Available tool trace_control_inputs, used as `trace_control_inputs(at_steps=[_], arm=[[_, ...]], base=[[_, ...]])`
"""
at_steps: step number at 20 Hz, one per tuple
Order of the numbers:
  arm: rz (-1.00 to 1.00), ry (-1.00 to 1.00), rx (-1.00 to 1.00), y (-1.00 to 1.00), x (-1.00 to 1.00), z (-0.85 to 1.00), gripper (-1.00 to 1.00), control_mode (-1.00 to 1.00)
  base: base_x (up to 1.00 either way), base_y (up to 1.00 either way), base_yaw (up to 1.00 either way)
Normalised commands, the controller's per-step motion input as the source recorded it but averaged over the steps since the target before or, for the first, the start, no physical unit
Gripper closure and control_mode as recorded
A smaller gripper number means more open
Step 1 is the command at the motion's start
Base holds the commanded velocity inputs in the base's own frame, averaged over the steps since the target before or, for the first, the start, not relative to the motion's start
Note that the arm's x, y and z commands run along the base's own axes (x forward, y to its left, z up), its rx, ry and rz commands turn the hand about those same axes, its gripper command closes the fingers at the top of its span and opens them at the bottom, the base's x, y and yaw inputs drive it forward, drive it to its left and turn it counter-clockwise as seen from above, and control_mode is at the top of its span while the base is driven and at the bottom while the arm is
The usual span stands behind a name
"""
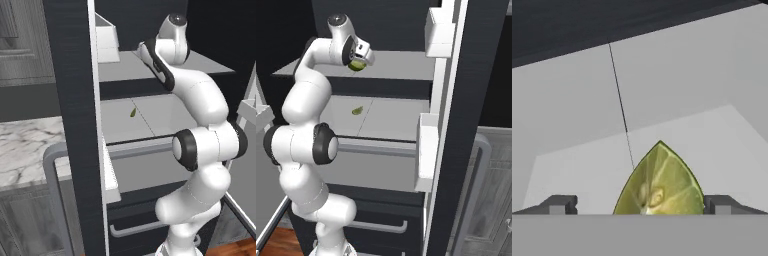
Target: Take the lemon wedge from the fridge and place it on the plate with fish on the dining counter.
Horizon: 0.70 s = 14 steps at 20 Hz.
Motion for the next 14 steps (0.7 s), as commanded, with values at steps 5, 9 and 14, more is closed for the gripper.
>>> trace_control_inputs(at_steps=[5,9,14], arm=[[0.0,0.0,-0.03,0.0,-0.36,-0.41,-1.0,-1.0],[0.0,0.0,-0.04,0.0,-0.42,-0.41,-1.0,-1.0],[0.0,0.0,-0.01,0.0,-0.06,-0.19,1.0,-1.0]], base=[[0.0,0.0,0.0],[0.0,0.0,0.0],[0.0,0.0,0.0]])
